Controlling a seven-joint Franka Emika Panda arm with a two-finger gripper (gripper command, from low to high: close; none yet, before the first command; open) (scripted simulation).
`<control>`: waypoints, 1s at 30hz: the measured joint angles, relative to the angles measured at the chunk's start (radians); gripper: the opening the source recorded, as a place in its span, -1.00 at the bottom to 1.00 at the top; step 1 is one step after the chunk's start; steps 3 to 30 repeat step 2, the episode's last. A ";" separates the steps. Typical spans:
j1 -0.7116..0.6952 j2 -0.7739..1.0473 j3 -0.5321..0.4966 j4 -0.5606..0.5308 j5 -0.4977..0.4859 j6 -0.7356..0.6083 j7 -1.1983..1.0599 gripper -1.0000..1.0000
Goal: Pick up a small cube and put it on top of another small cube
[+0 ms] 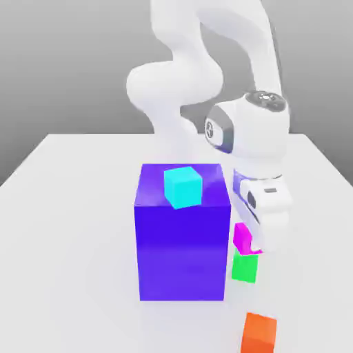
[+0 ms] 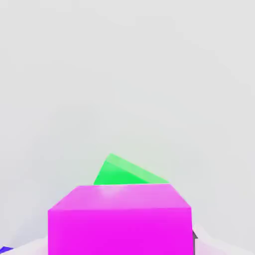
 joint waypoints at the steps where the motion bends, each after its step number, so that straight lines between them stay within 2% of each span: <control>1: 0.000 0.000 0.000 0.000 0.000 0.000 0.000 1.00; 30: 0.000 0.000 0.000 0.000 0.000 0.000 0.000 1.00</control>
